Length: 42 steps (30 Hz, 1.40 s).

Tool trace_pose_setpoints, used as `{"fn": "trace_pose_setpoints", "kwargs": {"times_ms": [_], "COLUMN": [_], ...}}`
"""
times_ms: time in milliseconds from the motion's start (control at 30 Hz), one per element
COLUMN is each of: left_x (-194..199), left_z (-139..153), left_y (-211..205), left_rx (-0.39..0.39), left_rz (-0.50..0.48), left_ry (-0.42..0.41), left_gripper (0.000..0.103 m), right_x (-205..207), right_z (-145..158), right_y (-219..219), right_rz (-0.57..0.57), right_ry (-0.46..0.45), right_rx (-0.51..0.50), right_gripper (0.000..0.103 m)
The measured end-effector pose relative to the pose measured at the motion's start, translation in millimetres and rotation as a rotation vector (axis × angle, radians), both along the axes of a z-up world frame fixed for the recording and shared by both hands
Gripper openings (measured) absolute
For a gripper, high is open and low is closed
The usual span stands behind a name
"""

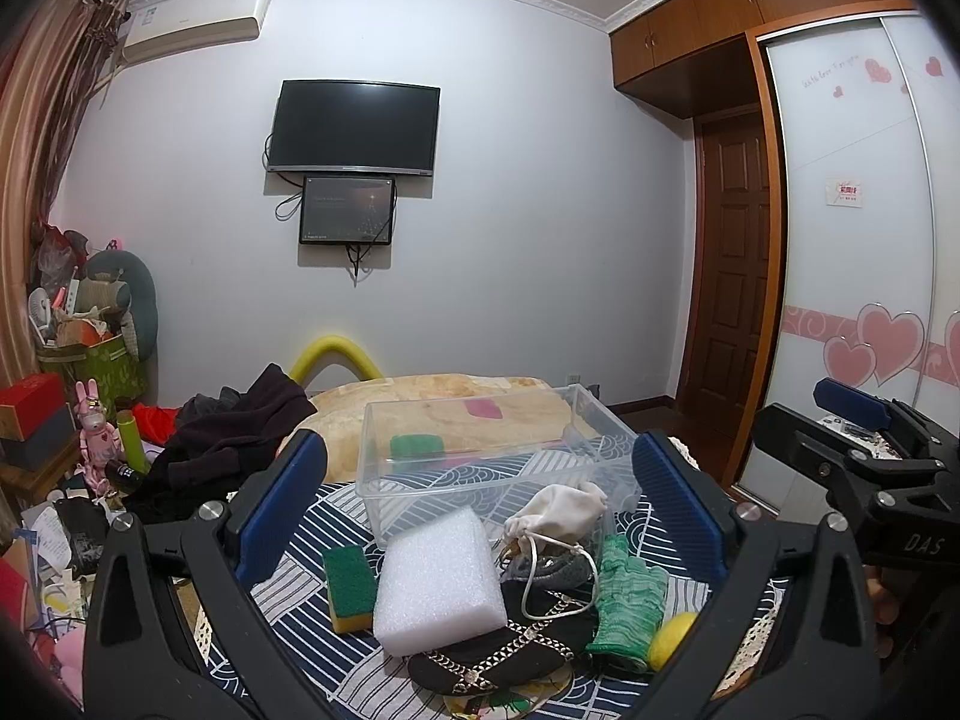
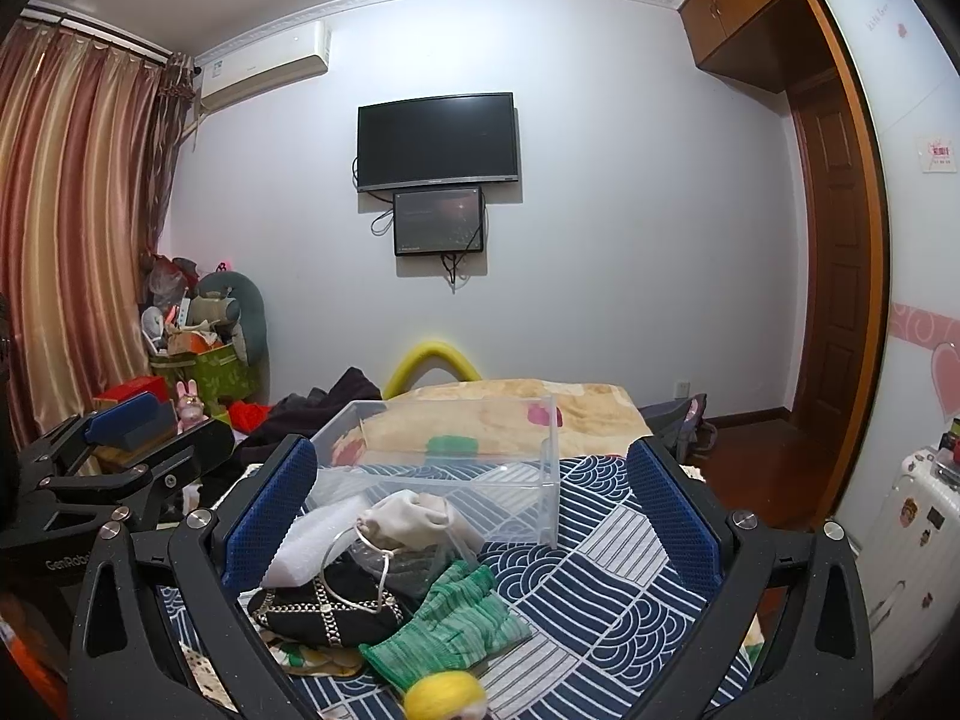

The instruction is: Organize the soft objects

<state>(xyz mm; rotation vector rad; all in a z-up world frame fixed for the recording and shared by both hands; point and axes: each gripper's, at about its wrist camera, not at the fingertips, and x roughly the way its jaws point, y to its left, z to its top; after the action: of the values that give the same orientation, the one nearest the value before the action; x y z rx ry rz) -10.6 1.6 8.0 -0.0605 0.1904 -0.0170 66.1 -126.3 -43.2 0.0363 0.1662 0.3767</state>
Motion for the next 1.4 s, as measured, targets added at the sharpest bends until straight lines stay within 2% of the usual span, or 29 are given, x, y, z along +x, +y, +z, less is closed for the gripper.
{"fn": "trace_pose_setpoints", "kwargs": {"times_ms": [667,933,967,1067,1400], "left_x": [0,8,10,18,60], "left_z": [-2,-10,-11,-17,-57], "left_y": [-1,7,11,21,70], "left_rx": [-0.001,0.0,-0.005,-0.019,-0.094], "left_rz": [-0.01,-0.01,-0.011,-0.004,0.061], "left_ry": [-0.004,0.021,0.028,0.06,0.229], "left_gripper": [0.103,0.103,0.102,0.088,0.069], "right_x": [-2,6,8,16,48], "right_z": [2,-8,-10,-16,-42], "right_y": [3,3,3,2,2], "right_rz": [0.008,0.022,0.025,0.033,0.084], "right_ry": [-0.004,0.009,0.013,0.037,0.18], "right_rx": [0.004,0.002,0.003,0.007,0.0], "right_gripper": [0.103,0.103,0.103,0.102,0.078]}}
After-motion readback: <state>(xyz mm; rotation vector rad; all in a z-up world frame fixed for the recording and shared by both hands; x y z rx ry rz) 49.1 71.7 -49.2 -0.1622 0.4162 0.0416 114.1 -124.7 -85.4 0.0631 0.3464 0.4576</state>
